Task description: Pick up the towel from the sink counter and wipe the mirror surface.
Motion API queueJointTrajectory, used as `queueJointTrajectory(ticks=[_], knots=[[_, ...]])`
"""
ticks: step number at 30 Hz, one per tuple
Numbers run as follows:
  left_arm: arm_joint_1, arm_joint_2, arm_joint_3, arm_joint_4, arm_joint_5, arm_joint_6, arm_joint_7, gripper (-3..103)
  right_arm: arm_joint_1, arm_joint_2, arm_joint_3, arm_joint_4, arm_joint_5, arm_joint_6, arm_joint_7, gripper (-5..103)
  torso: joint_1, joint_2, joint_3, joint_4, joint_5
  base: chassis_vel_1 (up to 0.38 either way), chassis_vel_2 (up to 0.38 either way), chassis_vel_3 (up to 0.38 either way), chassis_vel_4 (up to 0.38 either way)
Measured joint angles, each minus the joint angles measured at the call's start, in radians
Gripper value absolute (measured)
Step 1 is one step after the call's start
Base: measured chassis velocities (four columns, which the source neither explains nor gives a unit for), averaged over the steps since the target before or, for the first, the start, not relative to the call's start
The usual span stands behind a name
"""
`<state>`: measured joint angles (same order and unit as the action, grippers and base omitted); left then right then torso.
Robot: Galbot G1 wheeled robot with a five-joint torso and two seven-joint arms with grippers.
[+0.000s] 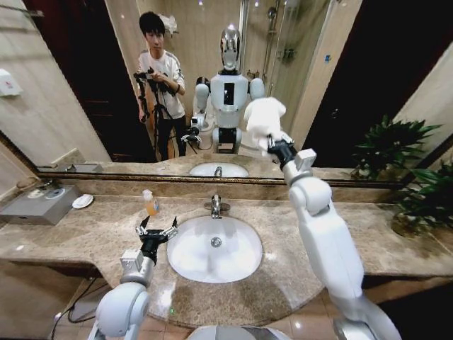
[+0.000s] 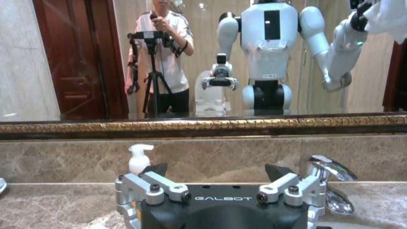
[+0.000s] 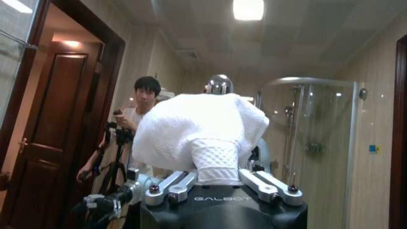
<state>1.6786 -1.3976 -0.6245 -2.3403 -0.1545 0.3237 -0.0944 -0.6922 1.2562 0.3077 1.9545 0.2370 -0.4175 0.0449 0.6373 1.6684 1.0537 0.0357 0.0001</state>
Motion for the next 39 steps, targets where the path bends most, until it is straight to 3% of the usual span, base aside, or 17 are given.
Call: queueJointTrajectory(ticks=[10,16,28,39], knots=[[0.000,0.000,0.000,0.000,0.000,0.000,0.000,100,0.149,0.005,0.027,0.006,0.049,-0.034,0.025,12,0.000,0.000,0.000,0.0001,-0.0003,0.000,0.000,0.000,0.000],[0.000,0.000,0.000,0.000,0.000,0.000,0.000,100,0.161,0.012,0.027,0.008,0.050,-0.039,0.032,12,0.000,0.000,0.000,0.0001,-0.0002,0.000,0.000,0.000,0.000],[0.000,0.000,0.000,0.000,0.000,0.000,0.000,100,-0.062,0.012,0.025,0.046,0.007,0.024,0.010,12,0.000,0.000,0.000,0.0000,-0.0001,0.000,0.000,0.000,0.000],[0.000,0.000,0.000,0.000,0.000,0.000,0.000,100,-0.124,0.004,0.052,0.079,-0.011,0.032,0.014,12,0.000,0.000,0.000,0.0002,-0.0002,0.000,0.000,0.000,0.000]])
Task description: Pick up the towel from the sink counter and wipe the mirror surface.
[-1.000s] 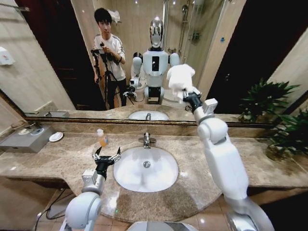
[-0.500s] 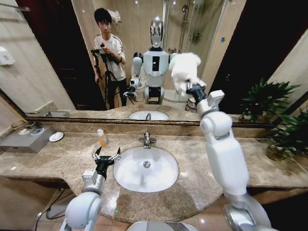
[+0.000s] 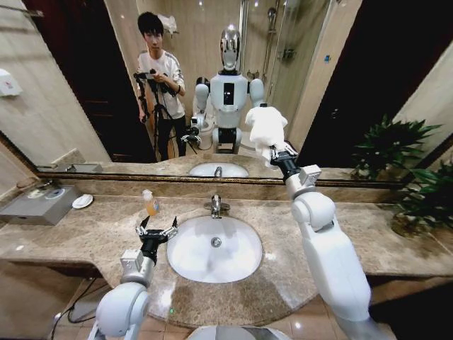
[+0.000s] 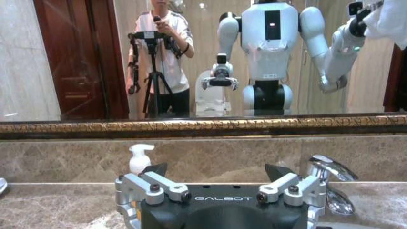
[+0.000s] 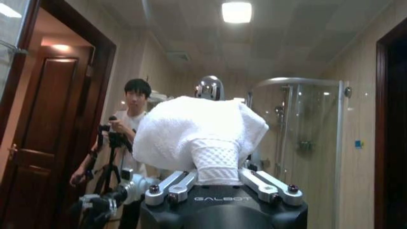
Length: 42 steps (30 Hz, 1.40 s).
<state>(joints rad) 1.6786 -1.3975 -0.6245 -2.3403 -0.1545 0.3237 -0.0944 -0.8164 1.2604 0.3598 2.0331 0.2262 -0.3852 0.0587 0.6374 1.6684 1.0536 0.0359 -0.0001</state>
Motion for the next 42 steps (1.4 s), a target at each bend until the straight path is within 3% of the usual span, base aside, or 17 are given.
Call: queueJointTrajectory(ticks=[22,42], knots=[[0.000,0.000,0.000,0.000,0.000,0.000,0.000,100,-0.060,0.019,-0.009,0.027,-0.027,0.003,-0.021,12,0.000,0.000,0.000,-0.0002,0.0002,0.006,0.007,-0.008,-0.011],[0.000,0.000,0.000,0.000,0.000,0.000,0.000,100,-0.110,0.029,-0.016,0.068,-0.027,0.004,-0.025,12,0.000,0.000,0.000,0.0000,0.0001,0.136,0.144,-0.131,-0.137]])
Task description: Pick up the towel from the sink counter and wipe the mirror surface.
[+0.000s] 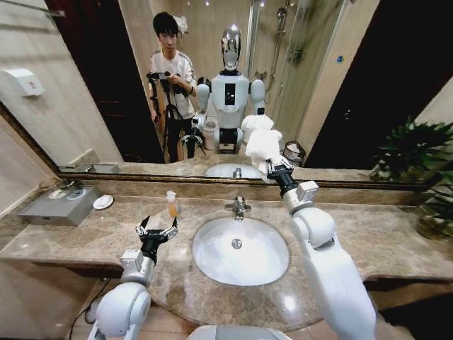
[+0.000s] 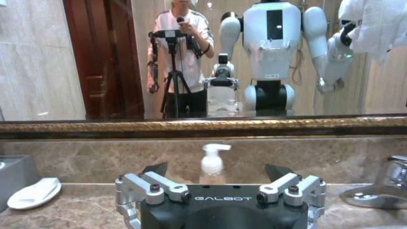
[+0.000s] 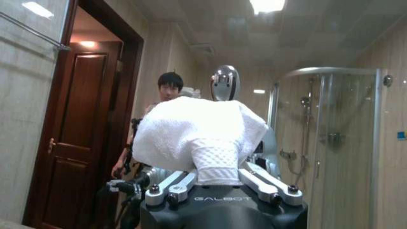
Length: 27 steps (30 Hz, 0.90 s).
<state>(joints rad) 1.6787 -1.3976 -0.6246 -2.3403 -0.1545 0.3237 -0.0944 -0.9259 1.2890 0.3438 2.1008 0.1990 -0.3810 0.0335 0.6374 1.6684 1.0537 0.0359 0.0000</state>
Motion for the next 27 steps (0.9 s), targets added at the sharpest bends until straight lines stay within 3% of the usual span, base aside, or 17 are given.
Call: queueJointTrajectory(ticks=[6,11,22,27], knots=[[0.000,0.000,0.000,0.000,0.000,0.000,0.000,100,0.008,0.006,-0.005,0.001,0.019,-0.001,-0.004,12,0.000,0.000,0.000,0.0001,-0.0003,0.096,0.081,-0.073,-0.082],[0.000,0.000,0.000,0.000,0.000,0.000,0.000,100,0.102,0.009,-0.024,0.009,0.075,-0.033,0.020,12,0.000,0.000,0.000,-0.0002,0.0001,0.000,0.000,0.000,0.000],[0.000,0.000,0.000,0.000,0.000,0.000,0.000,100,0.499,0.013,-0.116,-0.101,0.199,-0.139,0.108,12,0.000,0.000,0.000,0.0004,-0.0005,0.000,0.000,0.000,0.000],[0.000,0.000,0.000,0.000,0.000,0.000,0.000,100,0.459,0.018,-0.139,-0.118,0.185,-0.135,0.107,12,0.000,0.000,0.000,0.0002,-0.0004,0.000,0.000,0.000,0.000]])
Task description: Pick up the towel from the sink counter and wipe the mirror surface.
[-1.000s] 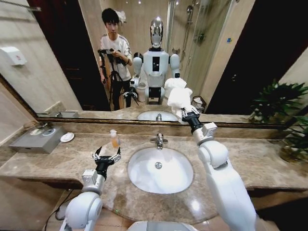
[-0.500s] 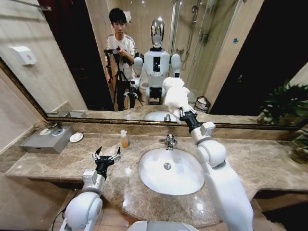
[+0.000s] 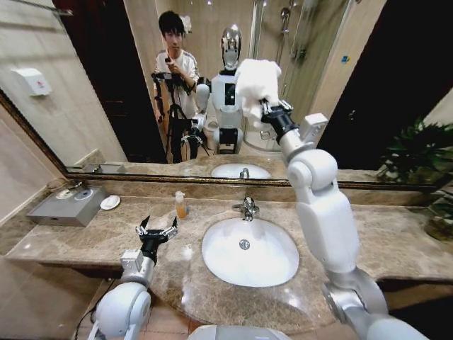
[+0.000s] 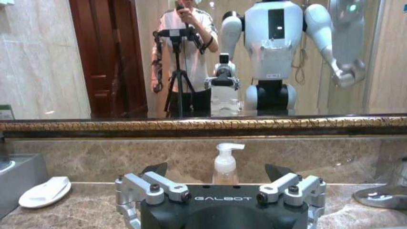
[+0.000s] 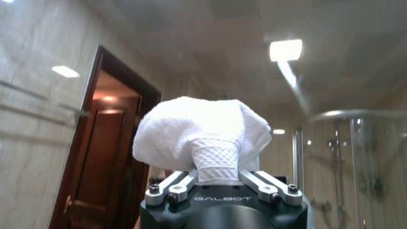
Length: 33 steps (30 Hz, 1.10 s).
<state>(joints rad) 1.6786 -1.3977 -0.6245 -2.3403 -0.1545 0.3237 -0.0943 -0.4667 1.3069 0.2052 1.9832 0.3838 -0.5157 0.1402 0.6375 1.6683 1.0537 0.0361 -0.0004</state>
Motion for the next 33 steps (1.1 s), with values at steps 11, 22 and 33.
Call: queueJointTrajectory(ticks=[11,22,33], knots=[[0.000,0.000,0.000,0.000,0.000,0.000,0.000,100,-0.149,-0.006,-0.005,-0.014,-0.044,0.038,-0.032,12,0.000,0.000,0.000,-0.0003,0.0003,0.000,0.000,0.000,0.000],[0.000,0.000,0.000,0.000,0.000,0.000,0.000,100,0.052,-0.021,-0.006,-0.010,0.003,0.006,0.008,12,0.000,0.000,0.000,-0.0001,0.0001,0.000,0.000,0.000,0.000],[0.000,0.000,0.000,0.000,0.000,0.000,0.000,100,-0.083,-0.012,-0.029,-0.020,-0.044,0.032,-0.010,12,0.000,0.000,0.000,-0.0003,0.0004,0.000,0.000,0.000,0.000]])
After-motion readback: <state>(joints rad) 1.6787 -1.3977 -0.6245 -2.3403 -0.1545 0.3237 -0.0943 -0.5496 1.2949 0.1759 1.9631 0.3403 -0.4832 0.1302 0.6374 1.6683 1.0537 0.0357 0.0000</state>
